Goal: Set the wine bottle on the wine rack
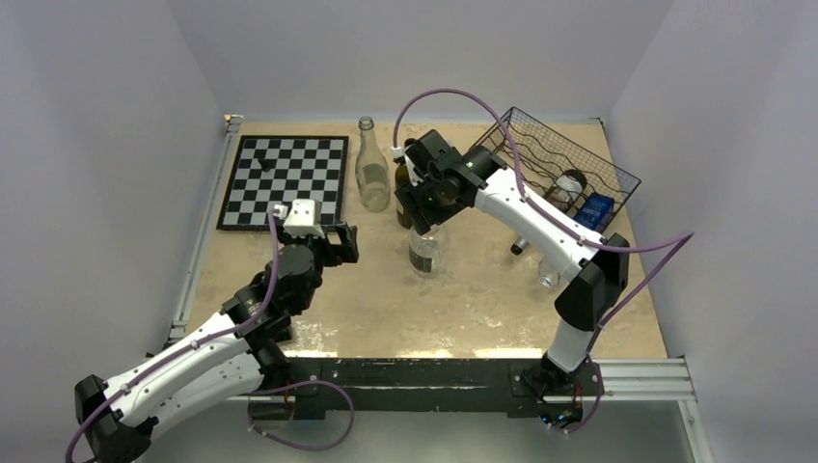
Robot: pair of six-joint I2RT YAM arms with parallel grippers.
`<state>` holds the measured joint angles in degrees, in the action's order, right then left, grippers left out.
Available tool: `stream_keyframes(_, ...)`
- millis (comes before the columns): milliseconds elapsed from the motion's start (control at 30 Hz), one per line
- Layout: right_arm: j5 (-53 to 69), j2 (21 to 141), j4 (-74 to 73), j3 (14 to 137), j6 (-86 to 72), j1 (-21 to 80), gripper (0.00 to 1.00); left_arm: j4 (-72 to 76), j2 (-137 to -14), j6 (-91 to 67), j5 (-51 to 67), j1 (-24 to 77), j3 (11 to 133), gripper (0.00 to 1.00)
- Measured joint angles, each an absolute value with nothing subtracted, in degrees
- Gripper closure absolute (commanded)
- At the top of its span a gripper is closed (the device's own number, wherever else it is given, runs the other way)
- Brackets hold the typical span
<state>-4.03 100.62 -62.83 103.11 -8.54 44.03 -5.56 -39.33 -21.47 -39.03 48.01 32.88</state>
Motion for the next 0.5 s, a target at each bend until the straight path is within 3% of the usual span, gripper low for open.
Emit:
stream_keyframes(100,-4.0,101.3,-62.9,103.3,-8.5,44.0,0.57,-5.6,-39.7,-21.6,-38.7,48.0,32.9,0.01)
stream_keyframes(267,-4.5,101.7,-62.9,103.3,-8.4,44.0,0.98,-5.6,-40.7,-22.0,-37.5,48.0,32.9,0.01)
stream_keyframes(500,-3.2,97.0,-58.4,96.9,-9.6,42.9,1.0,-2.3,-41.8,-23.2,-32.1,48.0,29.9,0.04)
